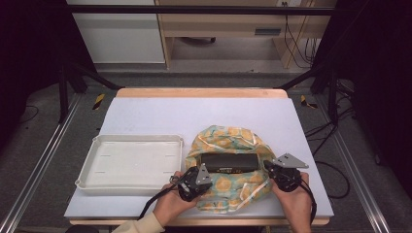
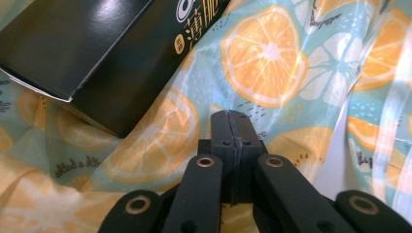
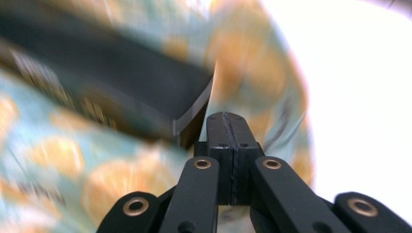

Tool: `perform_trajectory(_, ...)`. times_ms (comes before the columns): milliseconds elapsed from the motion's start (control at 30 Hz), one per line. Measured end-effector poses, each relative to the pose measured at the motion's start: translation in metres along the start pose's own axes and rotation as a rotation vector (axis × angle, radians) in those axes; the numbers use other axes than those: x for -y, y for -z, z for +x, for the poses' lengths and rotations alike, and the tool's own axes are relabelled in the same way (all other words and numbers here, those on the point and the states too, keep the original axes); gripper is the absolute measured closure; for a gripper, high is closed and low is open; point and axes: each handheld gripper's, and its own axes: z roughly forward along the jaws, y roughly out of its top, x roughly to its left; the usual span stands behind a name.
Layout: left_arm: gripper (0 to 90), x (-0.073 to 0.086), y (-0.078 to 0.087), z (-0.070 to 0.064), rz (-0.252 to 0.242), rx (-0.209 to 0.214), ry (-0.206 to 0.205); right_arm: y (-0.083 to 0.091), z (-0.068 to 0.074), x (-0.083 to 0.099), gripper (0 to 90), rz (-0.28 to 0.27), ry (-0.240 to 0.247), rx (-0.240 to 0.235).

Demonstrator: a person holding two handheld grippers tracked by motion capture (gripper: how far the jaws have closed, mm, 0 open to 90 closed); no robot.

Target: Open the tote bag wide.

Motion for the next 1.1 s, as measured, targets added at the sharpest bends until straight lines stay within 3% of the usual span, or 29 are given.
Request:
perform_trajectory(67, 90.0, 0.000, 0.000, 0.000, 0.000, 0.000, -0.001, 0.006, 0.000, -0.011, 90.0, -0.064, 0.013, 0.015)
perform_trajectory(167, 90.0, 0.000, 0.000, -0.001, -0.001, -0.004, -0.001, 0.004, -0.001, -0.026, 90.0, -0.120, 0.050, 0.019)
perform_trajectory(300, 90.0, 0.000, 0.000, -0.001, 0.001, -0.007, -0.003, -0.016, -0.006, -0.037, 90.0, -0.124, 0.072, -0.005)
perform_trajectory(367, 90.0, 0.000, 0.000, -0.001, 0.001, -0.004, -0.003, -0.029, -0.009, -0.040, 90.0, -0.104, 0.084, -0.029)
perform_trajectory(500, 90.0, 0.000, 0.000, 0.000, 0.003, -0.001, -0.003, -0.054, -0.021, -0.034, 90.0, -0.026, 0.056, -0.042)
perform_trajectory(567, 90.0, 0.000, 0.000, 0.000, 0.002, 0.002, -0.005, -0.063, -0.025, -0.029, 90.0, 0.018, 0.023, -0.073)
perform_trajectory(767, 90.0, 0.000, 0.000, 0.001, 0.001, 0.004, -0.001, -0.079, -0.028, -0.018, 90.0, 0.095, 0.011, -0.109)
perform_trajectory(933, 90.0, 0.000, 0.000, 0.001, 0.000, 0.010, 0.003, -0.086, -0.033, -0.011, 90.0, 0.125, -0.019, -0.118)
perform_trajectory(1100, 90.0, 0.001, 0.000, 0.002, -0.004, 0.017, 0.009, -0.087, -0.032, -0.009, 90.0, 0.113, -0.008, -0.100)
